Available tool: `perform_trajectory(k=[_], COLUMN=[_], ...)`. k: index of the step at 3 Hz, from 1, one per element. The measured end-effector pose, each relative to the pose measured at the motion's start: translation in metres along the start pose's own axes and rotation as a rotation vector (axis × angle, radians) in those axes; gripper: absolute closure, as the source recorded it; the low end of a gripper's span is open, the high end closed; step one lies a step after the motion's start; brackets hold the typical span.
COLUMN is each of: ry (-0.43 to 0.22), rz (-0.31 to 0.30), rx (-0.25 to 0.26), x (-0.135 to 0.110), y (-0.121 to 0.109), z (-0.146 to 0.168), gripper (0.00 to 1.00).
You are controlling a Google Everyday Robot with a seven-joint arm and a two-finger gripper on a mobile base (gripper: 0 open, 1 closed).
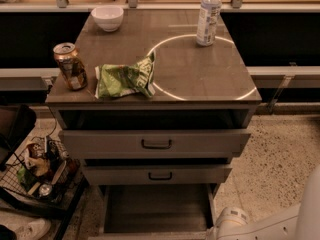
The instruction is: Close bottom drawer
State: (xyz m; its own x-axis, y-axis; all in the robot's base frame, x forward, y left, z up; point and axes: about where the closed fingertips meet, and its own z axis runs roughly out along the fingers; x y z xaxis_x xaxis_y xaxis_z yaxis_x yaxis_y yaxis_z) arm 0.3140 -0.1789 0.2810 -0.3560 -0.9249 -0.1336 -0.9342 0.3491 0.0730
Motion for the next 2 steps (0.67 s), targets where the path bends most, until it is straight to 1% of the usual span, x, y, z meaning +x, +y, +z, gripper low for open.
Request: perform_trajectory(k=[1, 2], ry=[0.059, 0.103], rz=[-0.004, -0.017], rx=[-0.005, -0.019], x=[0.012, 0.017], y=[-0.004, -0.006], z=[0.033, 0.064], gripper=[0.41, 0.64])
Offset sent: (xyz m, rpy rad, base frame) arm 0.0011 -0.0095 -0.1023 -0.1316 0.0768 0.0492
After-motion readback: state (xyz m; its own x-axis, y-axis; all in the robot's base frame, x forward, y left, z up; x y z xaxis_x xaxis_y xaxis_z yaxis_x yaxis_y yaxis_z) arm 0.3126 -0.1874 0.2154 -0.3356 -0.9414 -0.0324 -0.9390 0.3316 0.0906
